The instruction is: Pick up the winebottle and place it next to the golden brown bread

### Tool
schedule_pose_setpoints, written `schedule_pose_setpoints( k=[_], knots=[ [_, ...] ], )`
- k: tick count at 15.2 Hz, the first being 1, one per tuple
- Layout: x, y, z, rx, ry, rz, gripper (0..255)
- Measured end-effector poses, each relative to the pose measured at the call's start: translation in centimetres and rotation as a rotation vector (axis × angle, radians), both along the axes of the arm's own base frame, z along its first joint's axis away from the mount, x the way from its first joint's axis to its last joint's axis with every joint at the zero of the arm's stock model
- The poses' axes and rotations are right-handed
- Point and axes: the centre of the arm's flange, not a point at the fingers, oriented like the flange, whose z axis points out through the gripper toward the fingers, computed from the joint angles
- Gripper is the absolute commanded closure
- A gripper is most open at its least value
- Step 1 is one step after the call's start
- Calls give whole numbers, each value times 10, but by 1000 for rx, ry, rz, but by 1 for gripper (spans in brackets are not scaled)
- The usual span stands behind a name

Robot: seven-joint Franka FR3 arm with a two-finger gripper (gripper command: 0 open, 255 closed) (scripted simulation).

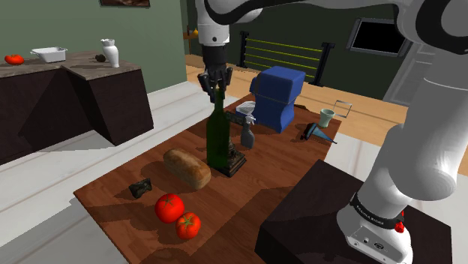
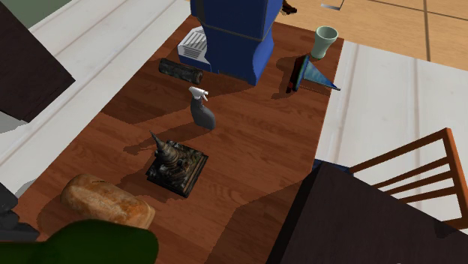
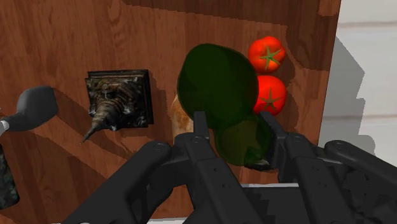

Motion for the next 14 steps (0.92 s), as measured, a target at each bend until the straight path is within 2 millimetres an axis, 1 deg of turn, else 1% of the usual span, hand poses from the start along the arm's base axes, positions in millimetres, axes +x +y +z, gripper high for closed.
schedule_pose_setpoints(
  k=[14],
  knots=[
    [-1,-1,-73,0,0,0,255]
  ],
)
